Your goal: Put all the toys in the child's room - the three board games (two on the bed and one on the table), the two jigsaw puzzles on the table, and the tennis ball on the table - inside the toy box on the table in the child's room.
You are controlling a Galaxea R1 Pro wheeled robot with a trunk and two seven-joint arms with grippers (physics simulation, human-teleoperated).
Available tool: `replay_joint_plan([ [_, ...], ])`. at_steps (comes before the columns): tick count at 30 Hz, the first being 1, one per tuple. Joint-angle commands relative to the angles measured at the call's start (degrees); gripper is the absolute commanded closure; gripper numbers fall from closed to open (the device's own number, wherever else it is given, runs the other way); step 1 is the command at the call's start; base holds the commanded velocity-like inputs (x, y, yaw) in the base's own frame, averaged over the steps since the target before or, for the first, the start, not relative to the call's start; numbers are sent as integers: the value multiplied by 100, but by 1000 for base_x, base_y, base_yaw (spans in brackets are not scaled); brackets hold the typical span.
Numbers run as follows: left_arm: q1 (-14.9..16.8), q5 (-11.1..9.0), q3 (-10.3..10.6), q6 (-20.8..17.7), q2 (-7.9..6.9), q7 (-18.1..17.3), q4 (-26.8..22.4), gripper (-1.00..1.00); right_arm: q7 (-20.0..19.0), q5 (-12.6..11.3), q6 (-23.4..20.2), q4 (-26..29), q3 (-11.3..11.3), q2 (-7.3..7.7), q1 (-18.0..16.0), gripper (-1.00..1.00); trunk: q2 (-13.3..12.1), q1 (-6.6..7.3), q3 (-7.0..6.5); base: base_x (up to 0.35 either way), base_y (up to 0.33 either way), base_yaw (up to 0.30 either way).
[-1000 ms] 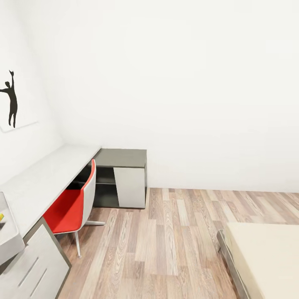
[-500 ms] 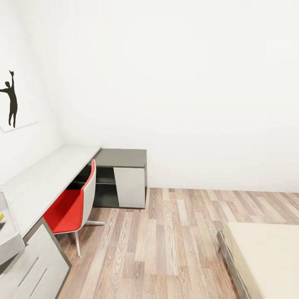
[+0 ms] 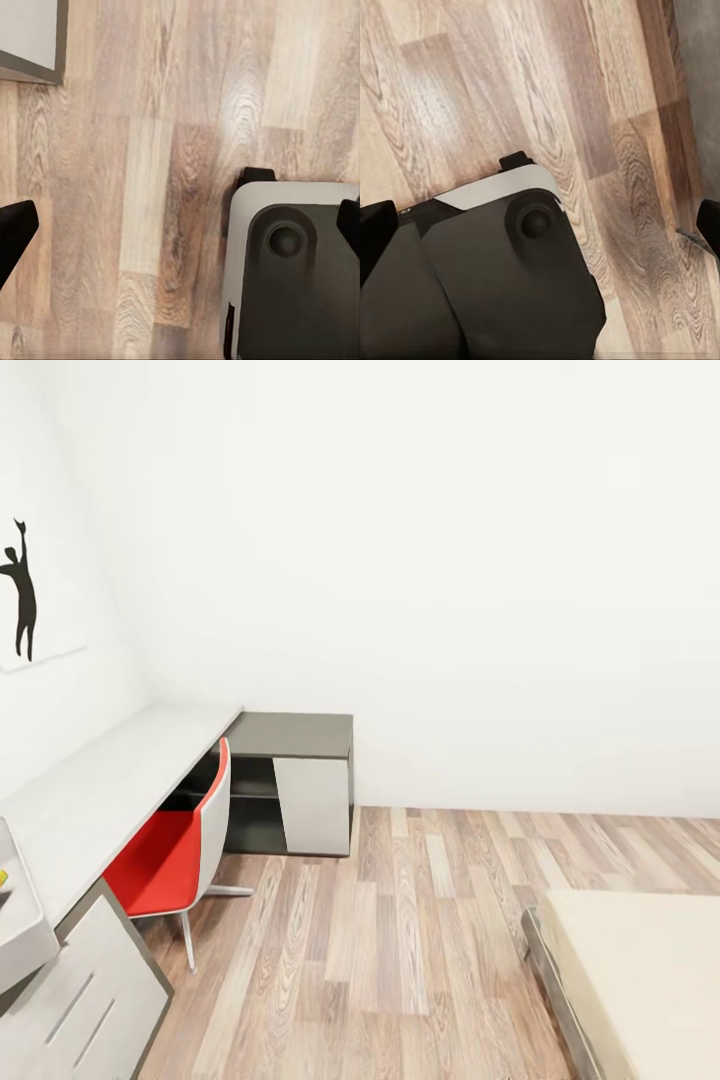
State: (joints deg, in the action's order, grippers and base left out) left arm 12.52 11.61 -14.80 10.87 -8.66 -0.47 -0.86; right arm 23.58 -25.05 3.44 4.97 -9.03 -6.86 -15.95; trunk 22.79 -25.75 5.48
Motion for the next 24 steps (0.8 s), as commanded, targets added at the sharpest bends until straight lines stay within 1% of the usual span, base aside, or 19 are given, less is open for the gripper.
replay_joint_plan([
  [1, 4, 57, -50, 21, 0, -5, 13, -100, 16, -61, 3, -3, -46, -1, -5, -100, 13, -3, 22, 0, 0, 0],
  [11, -74, 58, -50, 21, 38, -4, 33, -100, 6, -61, -43, -4, -47, 0, -5, -100, 13, -3, 117, 0, 0, 0],
  [16, -142, 55, -50, 18, 76, -1, 41, -100, 8, -61, -34, -4, -47, -2, -5, -100, 13, -3, 164, 0, 0, 0],
  [24, -189, 60, -50, 19, 92, 2, 42, -100, 7, -56, 23, -11, -39, 0, 39, -100, 13, -3, 240, 0, 0, 0],
])
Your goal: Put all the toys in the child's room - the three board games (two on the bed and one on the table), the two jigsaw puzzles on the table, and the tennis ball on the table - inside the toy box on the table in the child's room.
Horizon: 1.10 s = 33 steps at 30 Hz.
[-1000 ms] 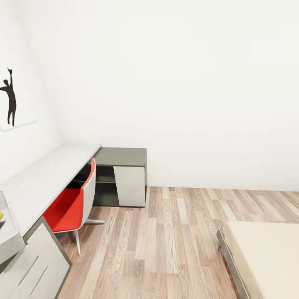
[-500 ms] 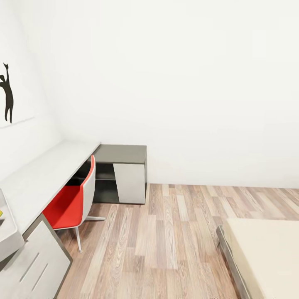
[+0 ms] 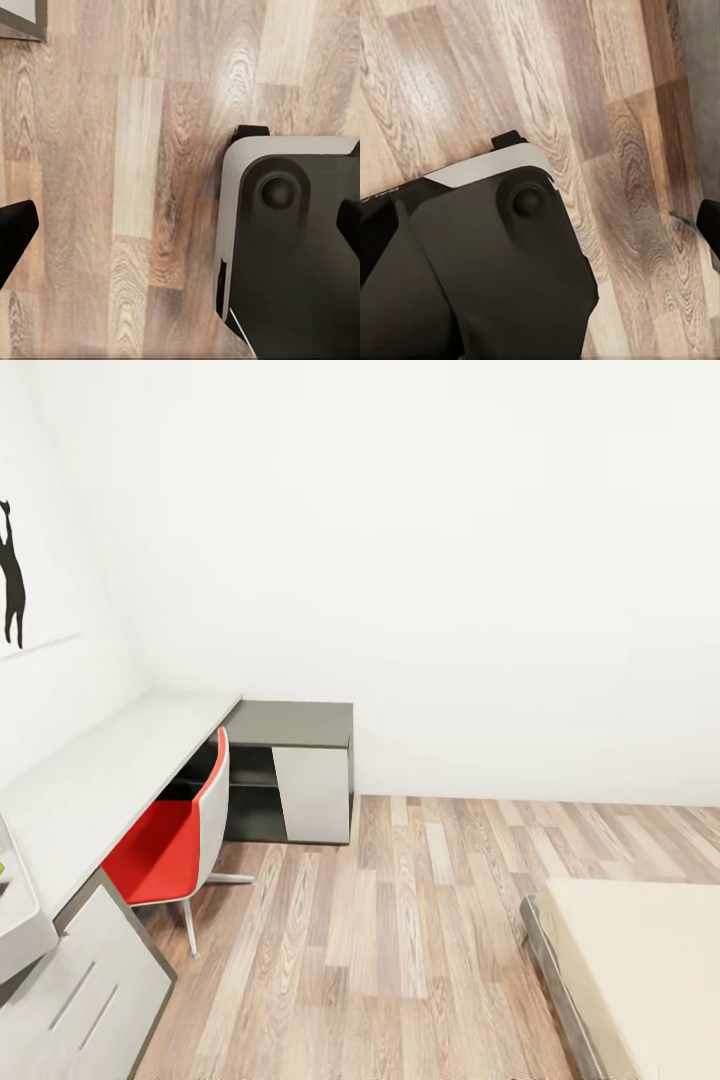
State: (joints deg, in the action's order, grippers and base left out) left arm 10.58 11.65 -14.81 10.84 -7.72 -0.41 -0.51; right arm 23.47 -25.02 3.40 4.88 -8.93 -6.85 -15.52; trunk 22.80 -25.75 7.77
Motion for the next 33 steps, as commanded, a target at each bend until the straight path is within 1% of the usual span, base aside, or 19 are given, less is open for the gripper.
replay_joint_plan([
  [1, 4, 54, -49, 22, -1, -6, 7, -100, 17, -55, 38, -3, -48, -1, 20, -100, 12, -3, 21, 0, 0, 0],
  [6, -50, 49, -49, 25, -1, -9, 8, -100, -12, -47, 209, -4, -47, 3, 229, -100, 12, -3, 69, 0, 0, 0],
  [10, -186, 48, -49, 27, -6, -23, 7, -100, -16, -48, 359, -5, -51, 0, 418, -100, 12, -3, 107, 0, 0, 0],
  [13, -309, 48, -49, 25, -3, -20, 7, -100, -17, -52, 391, -8, -51, -1, 561, -100, 12, -3, 135, 0, 0, 0],
  [18, -419, 54, -49, 0, -1, -14, 7, -100, -18, -55, 403, -12, -48, 17, 729, -100, 12, -3, 180, 0, 0, 0],
  [24, -524, 56, -48, -33, 11, -10, 7, -100, -21, -46, 413, -31, -47, 20, 979, -100, 12, -3, 195, 0, 0, 0],
  [26, -550, 56, -45, -35, 50, -6, 7, -100, -22, -42, 414, -40, -47, 30, 1025, -100, 12, -3, 197, 0, 0, 0],
  [28, -576, 65, -42, -34, 131, 2, 7, -100, -25, -38, 415, -48, -51, 33, 1056, -100, 12, -3, 197, 0, 0, 0],
  [30, -591, 102, -43, -32, 156, 16, 7, -100, -30, -25, 417, -61, -53, 38, 1072, -100, 12, -3, 198, 0, 0, 0],
  [32, -606, 243, -43, -31, 178, 43, 7, -100, -98, 55, 447, -86, -54, 58, 1090, -100, 12, -3, 198, 0, 0, 0],
  [33, -614, 385, -45, -28, 186, 55, 7, -100, -235, 169, 500, -99, -55, 74, 1105, -100, 12, -3, 198, 0, 0, 0],
])
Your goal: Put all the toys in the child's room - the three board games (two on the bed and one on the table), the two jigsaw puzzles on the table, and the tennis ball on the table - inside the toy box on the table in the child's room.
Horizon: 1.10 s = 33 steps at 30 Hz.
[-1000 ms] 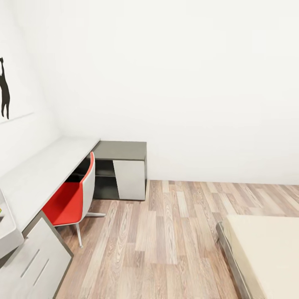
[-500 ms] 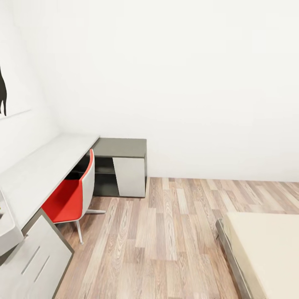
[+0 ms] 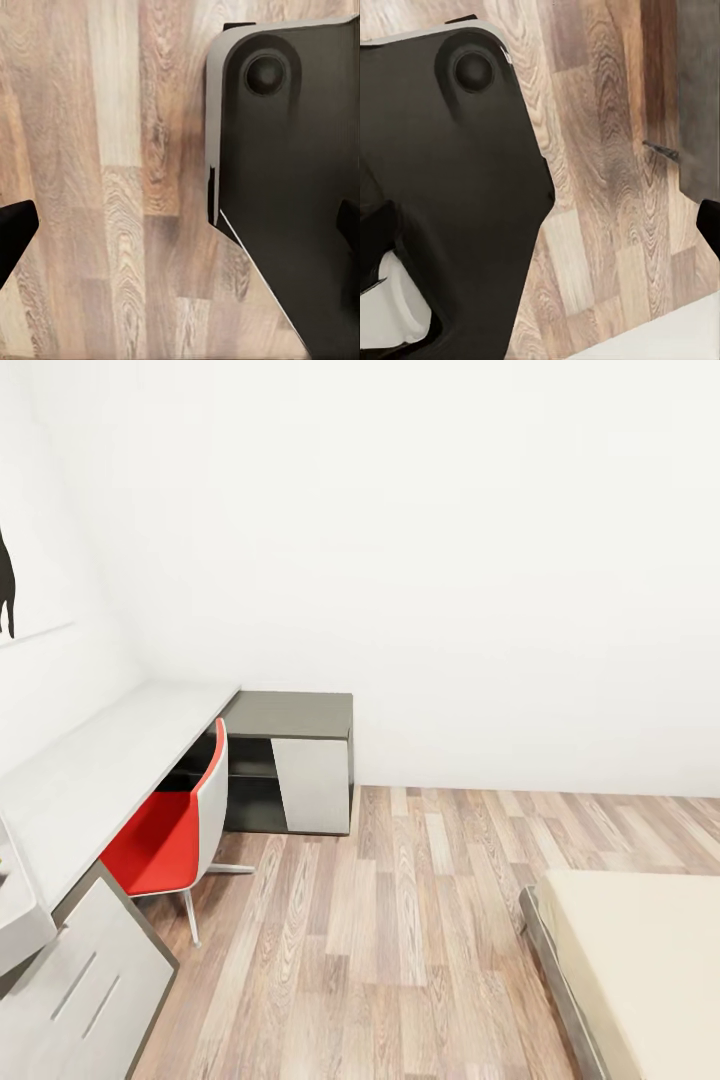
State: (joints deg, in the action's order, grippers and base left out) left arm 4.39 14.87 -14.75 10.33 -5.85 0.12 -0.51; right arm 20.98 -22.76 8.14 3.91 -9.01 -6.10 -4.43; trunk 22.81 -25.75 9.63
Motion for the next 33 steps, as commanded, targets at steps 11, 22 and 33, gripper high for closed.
replay_joint_plan([
  [11, -11, 718, -55, 84, 11, 30, 9, -100, -1879, 688, 331, -216, -36, 91, 115, -100, 11, -3, 11, 0, 0, 0],
  [22, -9, 706, -89, 94, 12, 28, 0, -100, -1965, 710, 328, -241, -3, 63, 118, -100, 11, -3, 11, 0, 0, 0],
  [33, -9, 723, -117, 88, 13, 23, -44, -100, -1959, 713, 281, -242, 9, 41, 118, -100, 11, -3, 11, 0, 0, 0],
])
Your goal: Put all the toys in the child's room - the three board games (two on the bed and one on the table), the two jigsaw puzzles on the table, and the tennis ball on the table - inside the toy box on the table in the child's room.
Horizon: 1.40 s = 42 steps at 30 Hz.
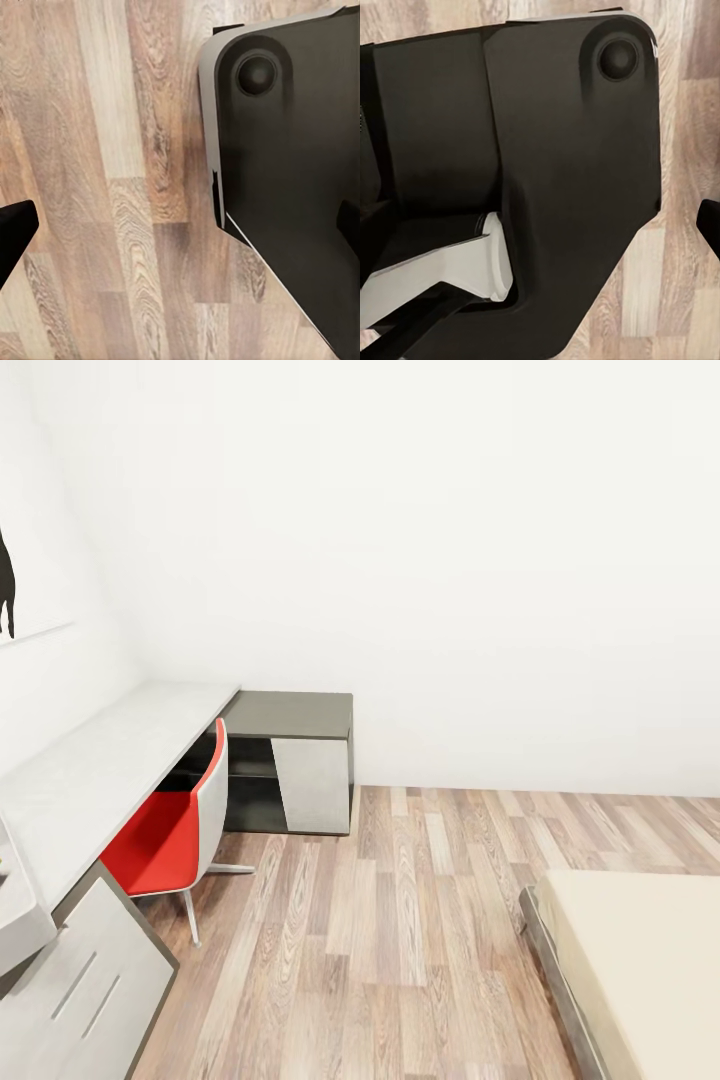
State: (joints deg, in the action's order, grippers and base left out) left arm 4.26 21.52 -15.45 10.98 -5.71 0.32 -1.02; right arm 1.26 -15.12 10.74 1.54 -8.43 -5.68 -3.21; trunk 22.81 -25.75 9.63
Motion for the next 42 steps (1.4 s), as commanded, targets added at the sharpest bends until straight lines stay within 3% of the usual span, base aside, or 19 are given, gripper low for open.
replay_joint_plan([
  [1, 5, 57, -49, 23, -1, 3, 7, -100, 13, -51, 24, -5, -48, 3, -4, -100, 11, -3, 11, 0, 0, 0],
  [17, 5, 45, -55, 27, 0, 3, 5, -100, 7, -63, 76, -5, 36, 103, -5, -100, 11, -3, 11, 0, 0, 0],
  [28, 5, 45, -55, 27, 0, 3, 5, -100, 6, -46, 112, 28, 36, 278, -5, -100, 11, -3, 11, 0, 0, 0],
  [42, 5, 45, -55, 27, 0, 3, 5, -100, 6, -44, 112, 30, 26, 295, -5, -100, 11, -3, 11, 0, 0, 0],
])
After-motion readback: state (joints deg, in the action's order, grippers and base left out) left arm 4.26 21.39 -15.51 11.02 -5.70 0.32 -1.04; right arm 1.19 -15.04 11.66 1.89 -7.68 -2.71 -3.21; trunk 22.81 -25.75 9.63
